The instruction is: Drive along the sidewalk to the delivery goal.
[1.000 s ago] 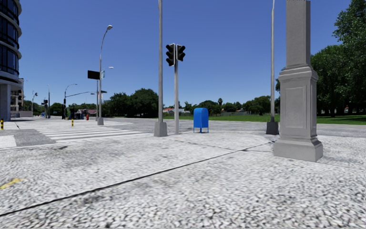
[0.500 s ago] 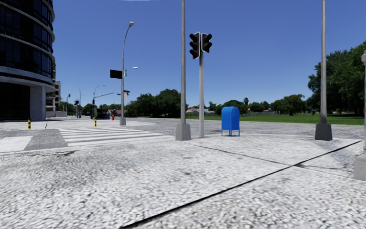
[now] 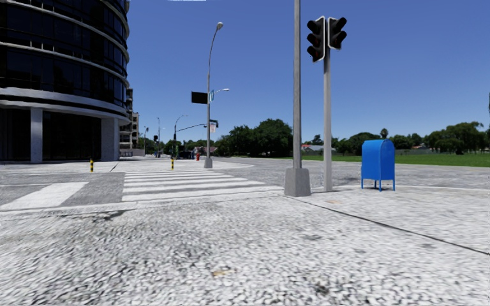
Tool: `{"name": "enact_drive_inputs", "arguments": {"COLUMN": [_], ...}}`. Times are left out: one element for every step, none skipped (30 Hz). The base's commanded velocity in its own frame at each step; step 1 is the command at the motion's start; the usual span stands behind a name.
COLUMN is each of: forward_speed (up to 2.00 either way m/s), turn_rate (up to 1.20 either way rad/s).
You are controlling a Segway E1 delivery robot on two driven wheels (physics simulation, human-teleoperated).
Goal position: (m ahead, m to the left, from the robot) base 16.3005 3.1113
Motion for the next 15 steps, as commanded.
{"name": "enact_drive_inputs", "arguments": {"forward_speed": [1.96, 1.96, 1.96, 1.96, 1.96, 1.96, 1.96, 1.96, 1.96, 1.96, 1.96, 1.96, 1.96, 1.96, 1.96], "turn_rate": [0.51, 0.51, 0.51, 0.51, 0.51, 0.51, 0.51, 0.51, 0.51, 0.51, 0.51, 0.51, 0.51, 0.51, 0.51]}}
